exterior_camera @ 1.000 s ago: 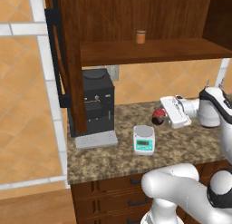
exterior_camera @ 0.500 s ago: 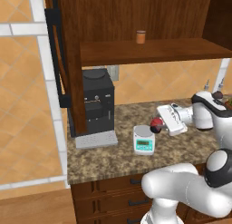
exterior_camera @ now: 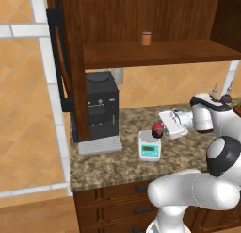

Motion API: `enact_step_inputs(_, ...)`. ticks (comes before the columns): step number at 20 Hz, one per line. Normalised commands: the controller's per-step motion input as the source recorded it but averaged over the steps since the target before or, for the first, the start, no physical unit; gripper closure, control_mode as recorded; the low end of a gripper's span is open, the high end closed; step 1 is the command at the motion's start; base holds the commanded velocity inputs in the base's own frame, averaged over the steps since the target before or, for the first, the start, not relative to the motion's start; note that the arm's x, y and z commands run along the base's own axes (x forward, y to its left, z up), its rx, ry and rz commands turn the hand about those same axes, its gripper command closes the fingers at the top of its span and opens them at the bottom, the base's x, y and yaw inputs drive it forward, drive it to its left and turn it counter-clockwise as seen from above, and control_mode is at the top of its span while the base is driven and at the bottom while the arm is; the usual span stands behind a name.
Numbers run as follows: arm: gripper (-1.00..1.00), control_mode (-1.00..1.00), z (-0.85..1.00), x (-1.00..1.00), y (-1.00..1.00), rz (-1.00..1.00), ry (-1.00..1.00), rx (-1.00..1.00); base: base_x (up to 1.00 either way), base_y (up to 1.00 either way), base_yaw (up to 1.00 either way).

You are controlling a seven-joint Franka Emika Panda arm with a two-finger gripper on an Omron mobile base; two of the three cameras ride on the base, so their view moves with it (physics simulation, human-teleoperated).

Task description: Pick the jam and place it on the digital scale for weighing, and close the cabinet.

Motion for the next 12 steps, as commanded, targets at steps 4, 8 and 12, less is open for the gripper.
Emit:
enact_step_inputs(4,1.0,-1.0,-0.3,0.43,0.08,0.0,0.0,-0.02,0.0,0.0,0.0)
enact_step_inputs(8,1.0,-1.0,-0.56,0.04,0.0,0.0,-0.17,-0.05,0.0,0.0,0.0)
enact_step_inputs(12,1.0,-1.0,-0.5,0.26,0.0,0.0,-0.07,-0.04,0.0,0.0,0.0)
